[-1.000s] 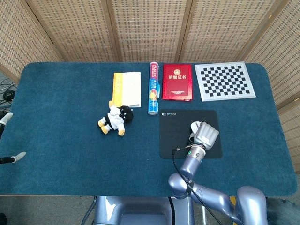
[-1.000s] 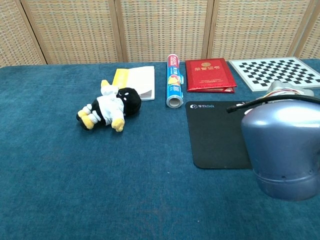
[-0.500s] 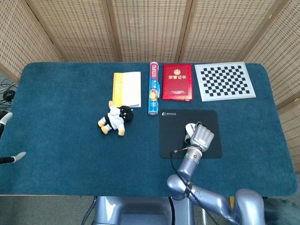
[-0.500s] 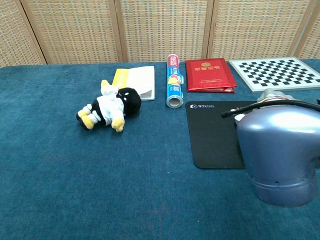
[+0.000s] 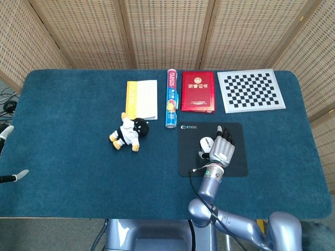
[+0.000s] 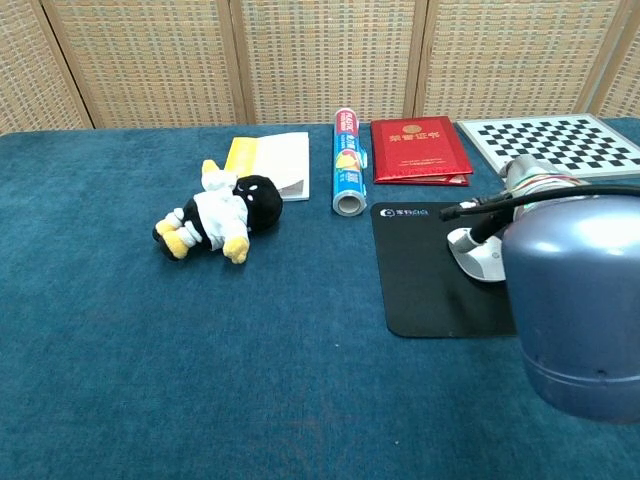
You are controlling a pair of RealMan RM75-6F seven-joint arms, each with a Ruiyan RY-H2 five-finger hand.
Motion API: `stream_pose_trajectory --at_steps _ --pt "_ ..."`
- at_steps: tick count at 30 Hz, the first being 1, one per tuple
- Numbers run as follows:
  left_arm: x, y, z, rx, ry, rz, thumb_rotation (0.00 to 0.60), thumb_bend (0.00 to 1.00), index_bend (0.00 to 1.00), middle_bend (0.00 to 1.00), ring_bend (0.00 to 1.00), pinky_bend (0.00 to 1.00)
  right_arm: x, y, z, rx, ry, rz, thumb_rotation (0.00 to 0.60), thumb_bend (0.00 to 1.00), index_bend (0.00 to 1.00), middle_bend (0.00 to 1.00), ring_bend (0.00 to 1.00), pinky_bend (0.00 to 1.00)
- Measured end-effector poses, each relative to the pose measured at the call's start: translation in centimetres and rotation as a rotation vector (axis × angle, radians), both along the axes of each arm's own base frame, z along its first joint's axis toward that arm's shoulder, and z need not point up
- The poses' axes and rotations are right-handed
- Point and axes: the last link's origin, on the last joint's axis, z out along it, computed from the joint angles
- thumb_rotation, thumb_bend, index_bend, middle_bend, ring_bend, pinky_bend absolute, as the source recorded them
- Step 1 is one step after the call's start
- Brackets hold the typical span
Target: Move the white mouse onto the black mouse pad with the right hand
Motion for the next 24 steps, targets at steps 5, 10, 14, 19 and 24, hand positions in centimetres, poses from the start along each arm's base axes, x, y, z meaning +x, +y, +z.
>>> stream_pose_trajectory --at_steps 5,10,14,19,24 --pt "0.1 -0.1 0.0 0.006 0.002 -0.005 0.6 0.0 0.0 0.0 0.0 0.0 -0.4 -0.7 2.7 -0.011 0.034 0.133 0.6 0.0 0.0 0.0 0.0 0.1" --pt "0.3 -0.2 -0.2 0.011 0.005 -0.016 0.6 0.0 0.0 0.0 0.0 0.0 -2.2 -1.6 5.7 0.02 0.087 0.293 0.6 0.0 0.0 0.0 0.0 0.1" --pt "0.5 -0.4 -0.4 0.019 0.005 -0.043 0.6 0.0 0.0 0.0 0.0 0.0 -4.1 -1.8 8.1 0.033 0.136 0.45 0.6 0.0 0.0 0.0 0.0 0.1" --pt "0.5 -0.7 -0.8 0.022 0.013 -0.062 0.6 0.0 0.0 0.0 0.0 0.0 -6.5 -0.9 10.6 0.008 0.179 0.635 0.6 0.0 0.0 0.0 0.0 0.1" --pt "0.4 -1.2 -1.3 0.023 0.019 -0.06 0.6 0.0 0.0 0.0 0.0 0.0 -11.1 2.1 13.1 0.014 0.274 0.81 0.6 0.0 0.0 0.0 0.0 0.1"
